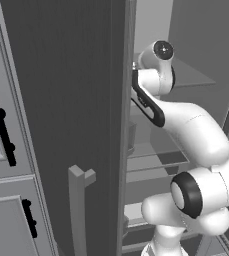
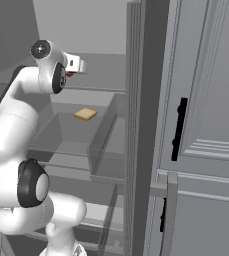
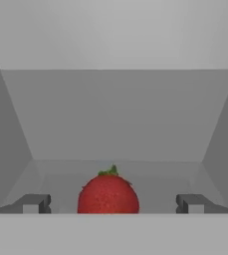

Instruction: Take the strawberry from the fridge and place it on top of the pancake, located on the dining counter.

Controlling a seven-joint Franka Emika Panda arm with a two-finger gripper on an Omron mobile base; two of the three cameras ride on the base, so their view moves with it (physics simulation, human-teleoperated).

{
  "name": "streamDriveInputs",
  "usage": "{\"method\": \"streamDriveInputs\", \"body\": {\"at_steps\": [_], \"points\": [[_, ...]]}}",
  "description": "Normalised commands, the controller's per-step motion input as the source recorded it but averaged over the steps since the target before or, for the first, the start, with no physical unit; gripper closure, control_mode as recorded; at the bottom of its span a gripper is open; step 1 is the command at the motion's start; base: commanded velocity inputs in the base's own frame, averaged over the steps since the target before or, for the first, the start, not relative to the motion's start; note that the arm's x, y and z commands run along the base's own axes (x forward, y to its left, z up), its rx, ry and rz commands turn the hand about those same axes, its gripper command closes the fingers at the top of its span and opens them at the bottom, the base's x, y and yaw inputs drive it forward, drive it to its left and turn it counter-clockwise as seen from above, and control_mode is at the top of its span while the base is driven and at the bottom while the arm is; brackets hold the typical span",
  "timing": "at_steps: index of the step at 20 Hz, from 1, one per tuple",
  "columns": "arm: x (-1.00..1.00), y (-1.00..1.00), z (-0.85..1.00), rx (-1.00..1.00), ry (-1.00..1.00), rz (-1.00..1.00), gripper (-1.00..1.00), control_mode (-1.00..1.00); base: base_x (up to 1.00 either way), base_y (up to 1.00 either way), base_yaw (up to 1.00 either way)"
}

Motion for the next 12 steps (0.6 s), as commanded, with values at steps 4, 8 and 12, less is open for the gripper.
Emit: {"method": "streamDriveInputs", "body": {"at_steps": [4, 8, 12], "points": [[0.23, 0.03, -0.08, 0.0, 0.0, 0.0, -1.0, -1.0, 0.0, 0.0, 0.0], [0.16, 0.06, -0.1, 0.0, 0.0, 0.0, -1.0, -1.0, 0.0, 0.0, 0.0], [0.14, 0.1, -0.11, 0.0, 0.0, 0.0, 1.0, -1.0, 0.0, 0.0, 0.0]]}}
